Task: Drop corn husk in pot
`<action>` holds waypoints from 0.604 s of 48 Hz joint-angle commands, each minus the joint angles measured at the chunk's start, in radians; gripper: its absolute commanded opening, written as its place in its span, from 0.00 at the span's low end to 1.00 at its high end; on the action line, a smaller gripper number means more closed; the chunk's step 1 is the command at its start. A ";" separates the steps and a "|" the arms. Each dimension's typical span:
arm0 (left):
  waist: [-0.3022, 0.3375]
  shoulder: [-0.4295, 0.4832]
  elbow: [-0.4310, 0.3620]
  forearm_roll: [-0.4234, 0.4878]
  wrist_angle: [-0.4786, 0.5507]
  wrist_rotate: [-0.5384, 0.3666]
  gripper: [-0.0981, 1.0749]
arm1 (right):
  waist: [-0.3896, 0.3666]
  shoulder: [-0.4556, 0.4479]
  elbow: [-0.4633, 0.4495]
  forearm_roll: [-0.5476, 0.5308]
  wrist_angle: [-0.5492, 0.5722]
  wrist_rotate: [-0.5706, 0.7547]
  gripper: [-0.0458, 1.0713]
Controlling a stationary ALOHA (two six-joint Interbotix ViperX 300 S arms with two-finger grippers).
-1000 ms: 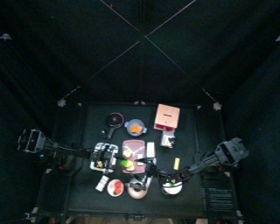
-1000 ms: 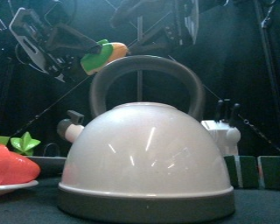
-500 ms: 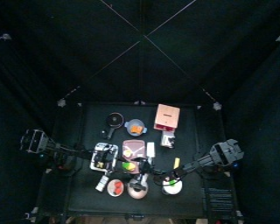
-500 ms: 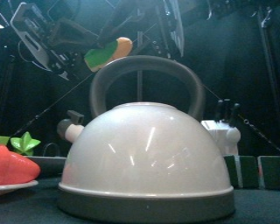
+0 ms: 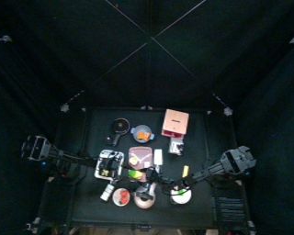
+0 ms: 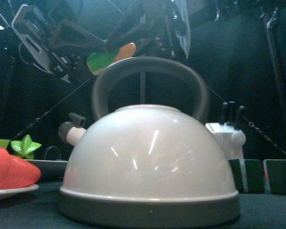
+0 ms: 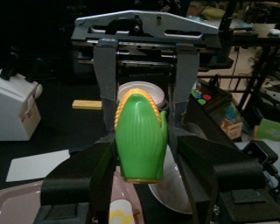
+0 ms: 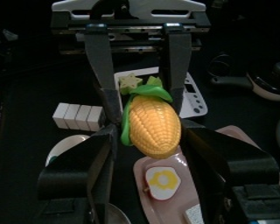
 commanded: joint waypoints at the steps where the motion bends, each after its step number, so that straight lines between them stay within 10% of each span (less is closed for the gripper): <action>1: -0.003 -0.015 -0.009 -0.002 -0.003 0.003 0.88 | -0.003 -0.044 -0.012 -0.005 0.002 0.002 0.54; 19: 0.002 -0.094 0.034 -0.140 -0.009 0.005 0.96 | -0.006 -0.044 -0.008 0.002 0.003 0.002 0.53; 29: -0.008 -0.114 0.049 -0.038 -0.011 0.005 0.96 | -0.005 -0.040 0.028 -0.078 -0.064 0.000 0.53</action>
